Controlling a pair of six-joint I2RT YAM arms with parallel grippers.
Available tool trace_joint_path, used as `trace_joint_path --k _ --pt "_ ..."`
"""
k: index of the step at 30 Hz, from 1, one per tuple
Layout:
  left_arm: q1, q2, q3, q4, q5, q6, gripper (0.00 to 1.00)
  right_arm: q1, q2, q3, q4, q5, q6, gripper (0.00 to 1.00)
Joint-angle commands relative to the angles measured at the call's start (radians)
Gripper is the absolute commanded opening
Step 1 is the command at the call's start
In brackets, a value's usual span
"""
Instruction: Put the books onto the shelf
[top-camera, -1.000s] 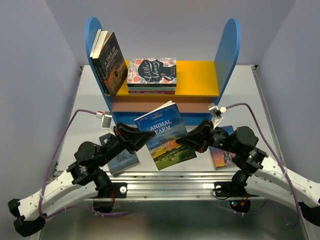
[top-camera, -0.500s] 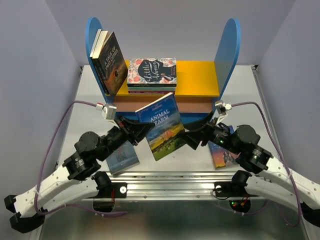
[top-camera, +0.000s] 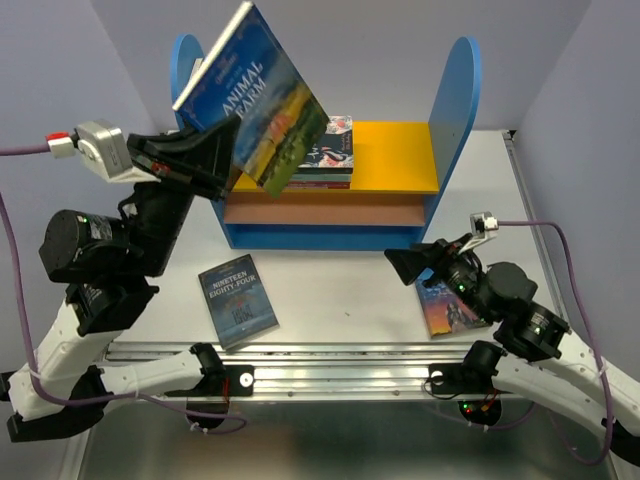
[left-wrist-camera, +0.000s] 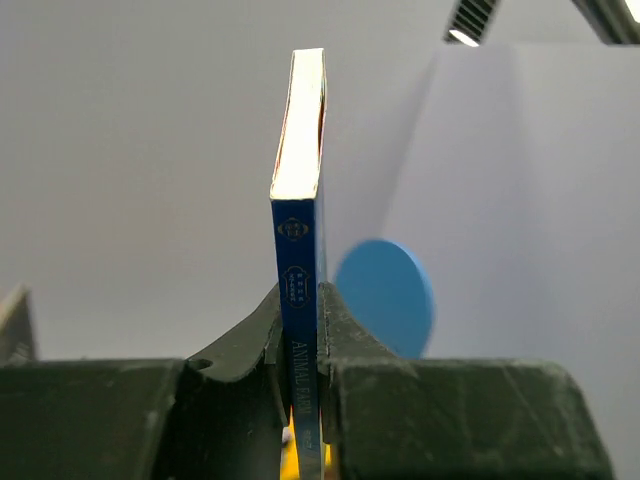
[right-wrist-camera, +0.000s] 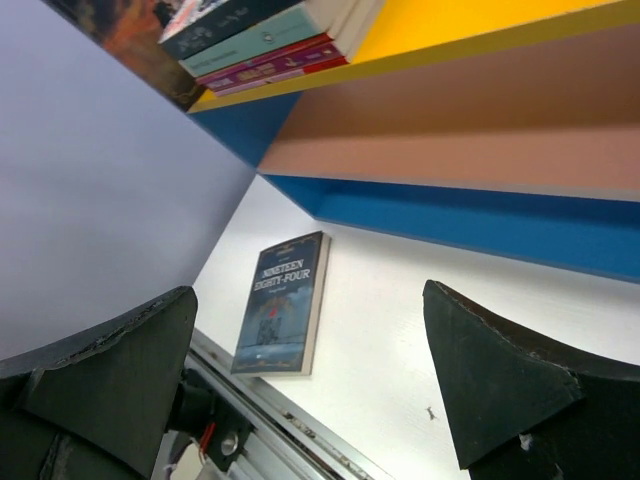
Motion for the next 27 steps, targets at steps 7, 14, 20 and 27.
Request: trace_joint_path --k 7,14,20,27 --pt "0.003 0.239 0.217 0.230 -0.367 0.558 0.00 0.005 0.048 0.003 -0.018 0.057 -0.034 1.00" --pt "0.131 0.265 0.209 0.169 -0.246 0.586 0.00 0.005 0.082 0.012 -0.019 0.038 -0.044 1.00" --pt "0.366 0.265 0.108 0.175 -0.143 0.454 0.00 0.005 0.085 0.006 -0.018 0.038 -0.041 1.00" --pt "0.480 0.266 -0.050 0.232 -0.077 0.394 0.00 0.005 0.096 0.009 -0.018 0.043 -0.050 1.00"
